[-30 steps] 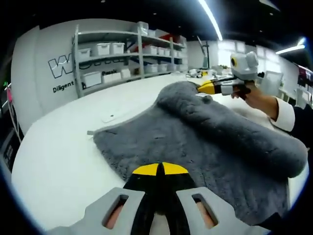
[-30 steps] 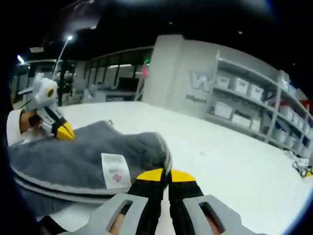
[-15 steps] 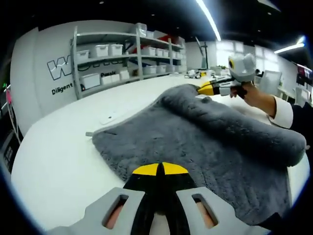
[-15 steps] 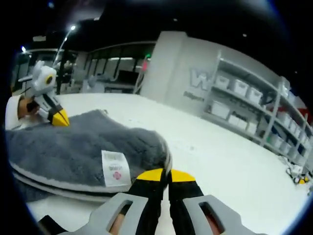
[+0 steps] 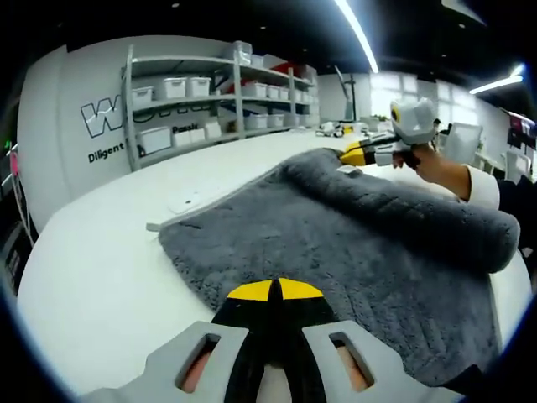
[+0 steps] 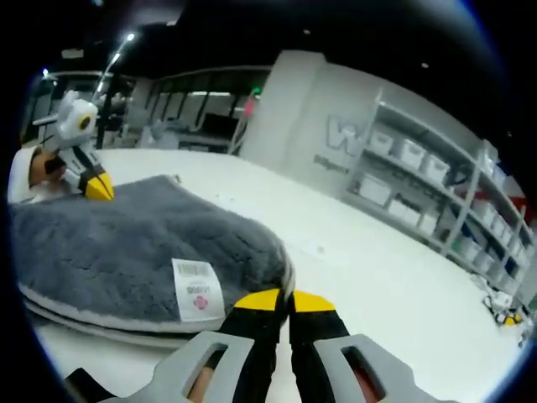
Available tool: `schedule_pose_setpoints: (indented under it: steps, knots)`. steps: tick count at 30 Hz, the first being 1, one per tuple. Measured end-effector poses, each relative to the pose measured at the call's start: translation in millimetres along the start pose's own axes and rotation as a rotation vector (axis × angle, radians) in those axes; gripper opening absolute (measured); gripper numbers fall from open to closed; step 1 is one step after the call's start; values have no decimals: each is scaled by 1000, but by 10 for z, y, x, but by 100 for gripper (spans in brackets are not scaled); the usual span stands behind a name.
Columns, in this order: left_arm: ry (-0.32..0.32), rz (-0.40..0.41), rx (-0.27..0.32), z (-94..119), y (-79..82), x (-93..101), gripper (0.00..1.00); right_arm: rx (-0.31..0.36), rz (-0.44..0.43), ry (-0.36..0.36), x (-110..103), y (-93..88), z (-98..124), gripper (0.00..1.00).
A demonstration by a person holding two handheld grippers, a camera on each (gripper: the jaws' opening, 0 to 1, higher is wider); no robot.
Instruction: Open the folded towel by lifting each exposed corner and separating the folded layers until the towel lies flat within the target outline without major curled edges
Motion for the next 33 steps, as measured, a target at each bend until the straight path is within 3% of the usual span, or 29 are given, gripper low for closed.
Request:
schedule_pose_setpoints:
  steps: [10, 33]
  knots:
    - [3, -9, -3, 4, 3, 12, 0, -15, 18, -4, 77, -81, -24, 0]
    - [8, -15, -3, -4, 6, 4, 0, -20, 168, -36, 101, -156, -184, 0]
Point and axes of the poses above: the point that each gripper's makers call its tool centre point, and the gripper's own axes: z roughly backward along the fingers, x roughly to its right, y roughly out of its top, the point moved 8 cm from there along z, roughly backward along the fingers, and after that the axes turned 10 degrees about -z, right-handed, at the moved point
